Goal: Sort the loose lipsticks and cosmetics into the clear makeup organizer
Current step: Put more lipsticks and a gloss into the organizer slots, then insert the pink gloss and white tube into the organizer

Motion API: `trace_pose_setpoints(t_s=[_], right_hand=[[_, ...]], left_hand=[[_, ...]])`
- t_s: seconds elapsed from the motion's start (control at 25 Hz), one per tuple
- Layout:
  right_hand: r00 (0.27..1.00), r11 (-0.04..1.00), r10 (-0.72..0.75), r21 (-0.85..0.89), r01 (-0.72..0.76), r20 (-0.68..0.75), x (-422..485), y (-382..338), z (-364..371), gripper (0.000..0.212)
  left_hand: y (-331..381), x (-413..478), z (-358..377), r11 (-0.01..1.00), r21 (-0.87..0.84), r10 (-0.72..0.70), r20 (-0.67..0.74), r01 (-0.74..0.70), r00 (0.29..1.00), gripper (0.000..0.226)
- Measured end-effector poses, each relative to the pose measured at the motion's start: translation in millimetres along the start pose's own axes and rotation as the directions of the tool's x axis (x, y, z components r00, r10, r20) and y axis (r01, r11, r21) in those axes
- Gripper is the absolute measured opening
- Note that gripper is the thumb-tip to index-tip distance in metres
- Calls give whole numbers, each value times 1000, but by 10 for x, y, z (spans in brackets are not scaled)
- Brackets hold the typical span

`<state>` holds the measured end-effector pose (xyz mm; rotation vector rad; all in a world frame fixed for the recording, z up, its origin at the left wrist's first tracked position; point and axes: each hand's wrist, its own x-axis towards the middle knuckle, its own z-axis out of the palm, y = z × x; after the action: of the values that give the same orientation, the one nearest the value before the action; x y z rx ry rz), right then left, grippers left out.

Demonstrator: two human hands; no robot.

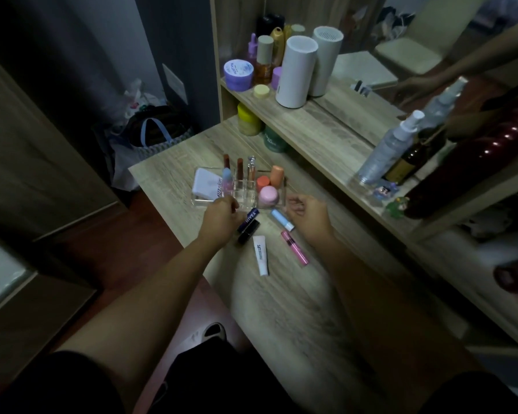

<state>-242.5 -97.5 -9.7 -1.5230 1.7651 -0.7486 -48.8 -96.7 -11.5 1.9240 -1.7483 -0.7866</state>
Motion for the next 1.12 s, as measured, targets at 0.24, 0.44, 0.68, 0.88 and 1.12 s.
trace_pose_setpoints(t_s=[0.24, 0.44, 0.68, 0.88, 1.12], right_hand=[[989, 971, 146, -193, -142, 7, -369, 304, 67, 22], [968, 915, 234, -357, -188, 88, -542, 391, 181, 26], [939, 920, 325, -264, -288, 109, -599, 440, 156, 31], [929, 928, 358, -148, -343, 96, -620, 537, 180, 32], [950, 951, 295, 65, -302, 99, -674, 490, 215, 30]], left_hand=[[-8, -374, 390, 995, 52, 75, 185, -86, 980, 18], [28, -550, 654, 994, 106, -11, 262, -17, 965, 32], [-4, -620, 714, 995, 93, -67, 270, 43, 961, 35], [-20, -624, 739, 994, 61, -103, 251, 90, 962, 39], [-124, -603, 617, 1000, -25, -17, 58, 19, 998, 19]])
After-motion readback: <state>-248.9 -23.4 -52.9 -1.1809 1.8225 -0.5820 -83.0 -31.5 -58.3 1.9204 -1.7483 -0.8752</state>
